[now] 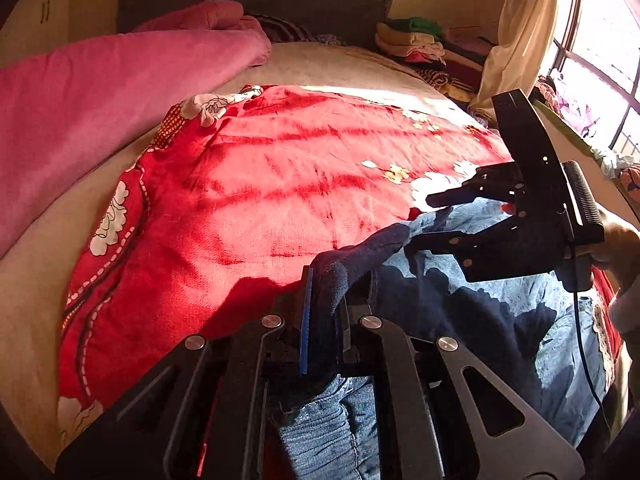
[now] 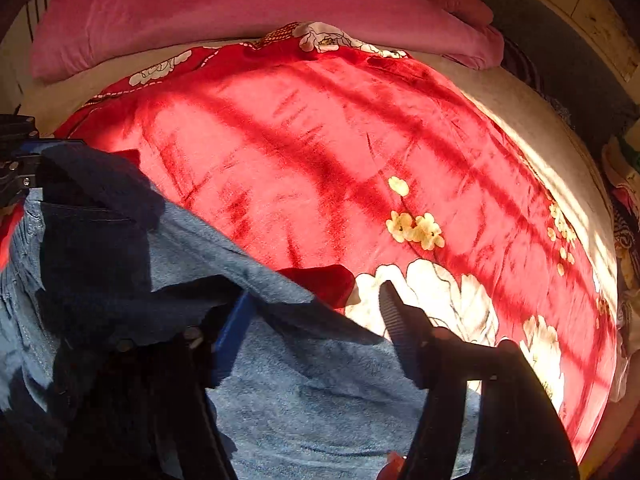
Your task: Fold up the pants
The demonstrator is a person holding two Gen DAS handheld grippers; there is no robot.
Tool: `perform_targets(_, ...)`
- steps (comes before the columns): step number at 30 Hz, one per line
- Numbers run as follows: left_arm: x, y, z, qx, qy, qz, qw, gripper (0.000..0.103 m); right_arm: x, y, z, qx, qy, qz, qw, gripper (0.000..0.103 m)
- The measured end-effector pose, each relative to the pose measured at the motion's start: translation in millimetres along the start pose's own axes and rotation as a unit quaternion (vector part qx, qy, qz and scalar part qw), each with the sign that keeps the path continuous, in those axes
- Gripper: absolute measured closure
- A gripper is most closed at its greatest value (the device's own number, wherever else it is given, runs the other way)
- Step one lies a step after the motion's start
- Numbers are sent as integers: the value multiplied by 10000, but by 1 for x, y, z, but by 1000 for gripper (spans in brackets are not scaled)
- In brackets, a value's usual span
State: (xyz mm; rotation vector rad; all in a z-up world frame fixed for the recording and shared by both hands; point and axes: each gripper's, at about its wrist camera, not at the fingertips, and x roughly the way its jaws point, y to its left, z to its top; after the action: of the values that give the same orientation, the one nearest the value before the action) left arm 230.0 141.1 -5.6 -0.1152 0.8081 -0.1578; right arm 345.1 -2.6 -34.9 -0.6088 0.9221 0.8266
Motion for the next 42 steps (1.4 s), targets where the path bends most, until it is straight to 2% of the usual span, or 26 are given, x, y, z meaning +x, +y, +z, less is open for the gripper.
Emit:
perform_targets(2,-1,-2,-2,69,-23,96,9999,100,-12,9,-5,0,-87,-68,9999,91)
perform_targets(3,-1,-1,-3,88,-18,119,9999,100,-19,12,-9,34,-145,-128,9998,95)
perform_targets(7,-12,-2,-6,75,-139,9,9999,100,-65,19,-28,454,-607,-112,9971,98)
perform_targets(12,-48,-15,-15,63,-508,-438,9977,100,-128,41,-62,718,-1197,-17,9902,98)
perform_targets(17,-88,-40,-40,426,-723,-455,9954,100,-164,77,-101,856,-1399,146,9864,98)
perform_targets(20,-105,-49,-59,605,-697,-474,9946,100,-175,101,-124,847,-1473,225,9852,98)
perform_targets(23,-118,-55,-82,786,-636,-415,9940,99,-181,126,-147,863,-1499,411,9841,98)
perform_targets(25,-122,-56,-97,786,-461,-462,9948,99,-179,141,-162,923,-1444,530,9838,97)
perform_targets(32,-127,-61,-138,828,-31,-283,9962,99,-154,183,-202,1162,-1175,898,9822,97)
perform_targets(35,-127,-62,-151,820,153,-159,9964,99,-148,192,-210,1307,-1125,994,9800,97)
perform_targets(42,-132,-57,-168,673,236,-139,9974,97,-135,202,-218,1312,-994,990,9814,96)
